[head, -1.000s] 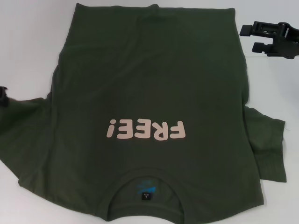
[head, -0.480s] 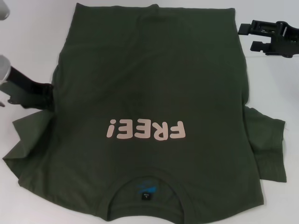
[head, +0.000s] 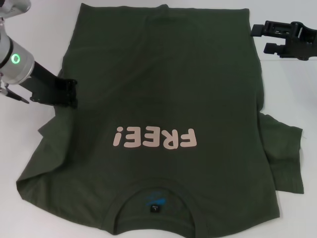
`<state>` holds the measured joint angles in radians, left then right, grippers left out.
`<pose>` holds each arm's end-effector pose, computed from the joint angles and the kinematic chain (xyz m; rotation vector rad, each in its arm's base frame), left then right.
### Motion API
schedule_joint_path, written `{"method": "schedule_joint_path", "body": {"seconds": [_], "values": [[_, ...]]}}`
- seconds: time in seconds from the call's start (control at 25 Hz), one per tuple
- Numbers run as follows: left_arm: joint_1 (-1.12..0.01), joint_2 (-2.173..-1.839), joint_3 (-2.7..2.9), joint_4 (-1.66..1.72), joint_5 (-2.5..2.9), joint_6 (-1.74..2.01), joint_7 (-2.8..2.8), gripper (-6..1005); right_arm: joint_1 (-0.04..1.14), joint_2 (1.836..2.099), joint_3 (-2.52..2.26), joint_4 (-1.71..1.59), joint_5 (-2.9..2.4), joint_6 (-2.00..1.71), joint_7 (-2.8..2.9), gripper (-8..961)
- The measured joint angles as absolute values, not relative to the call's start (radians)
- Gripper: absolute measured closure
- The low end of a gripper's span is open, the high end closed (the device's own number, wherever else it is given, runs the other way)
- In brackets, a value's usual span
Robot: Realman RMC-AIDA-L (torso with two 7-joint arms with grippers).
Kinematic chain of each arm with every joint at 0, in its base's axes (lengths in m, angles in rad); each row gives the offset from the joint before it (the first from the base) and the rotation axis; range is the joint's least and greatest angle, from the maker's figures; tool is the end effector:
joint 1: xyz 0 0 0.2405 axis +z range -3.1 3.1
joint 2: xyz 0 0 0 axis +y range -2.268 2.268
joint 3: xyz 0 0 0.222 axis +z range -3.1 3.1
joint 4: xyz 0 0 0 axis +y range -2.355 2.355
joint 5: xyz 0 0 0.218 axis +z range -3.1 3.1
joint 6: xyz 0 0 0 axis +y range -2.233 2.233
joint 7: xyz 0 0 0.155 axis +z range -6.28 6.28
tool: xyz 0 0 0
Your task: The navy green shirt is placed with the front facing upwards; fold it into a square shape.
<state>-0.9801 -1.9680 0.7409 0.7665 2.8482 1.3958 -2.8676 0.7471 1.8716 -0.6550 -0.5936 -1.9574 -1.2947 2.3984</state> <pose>-0.1973 0.4310 0.0637 -2.0029 -1.6768 0.1606 0.2121 0.4280 0.0961 -2.1050 1.6436 0.8724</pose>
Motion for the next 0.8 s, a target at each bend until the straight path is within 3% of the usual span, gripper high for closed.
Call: {"method": "schedule_joint_path", "body": {"seconds": [0.4, 0.44, 0.56, 0.6, 0.8], "values": [[-0.973, -1.994, 0.78, 0.732, 2.798, 1.301, -2.797, 986, 0.743, 1.87, -0.656, -0.59, -1.957, -1.293, 2.396, 45], [-0.962, -2.016, 0.801, 0.765, 2.794, 1.295, -2.748, 985, 0.741, 1.869, -0.656, -0.59, -1.957, -1.293, 2.395, 45], [-0.955, -2.032, 0.807, 0.789, 2.787, 1.295, -2.714, 983, 0.737, 1.867, -0.656, -0.591, -1.957, -1.292, 2.392, 46], [-0.933, -2.08, 0.81, 0.878, 2.755, 1.305, -2.618, 982, 0.737, 1.867, -0.656, -0.591, -1.957, -1.293, 2.39, 46], [-0.881, -2.154, 0.814, 1.054, 2.725, 1.32, -2.528, 772, 0.736, 1.864, -0.658, -0.594, -1.969, -1.297, 2.375, 46]]}}
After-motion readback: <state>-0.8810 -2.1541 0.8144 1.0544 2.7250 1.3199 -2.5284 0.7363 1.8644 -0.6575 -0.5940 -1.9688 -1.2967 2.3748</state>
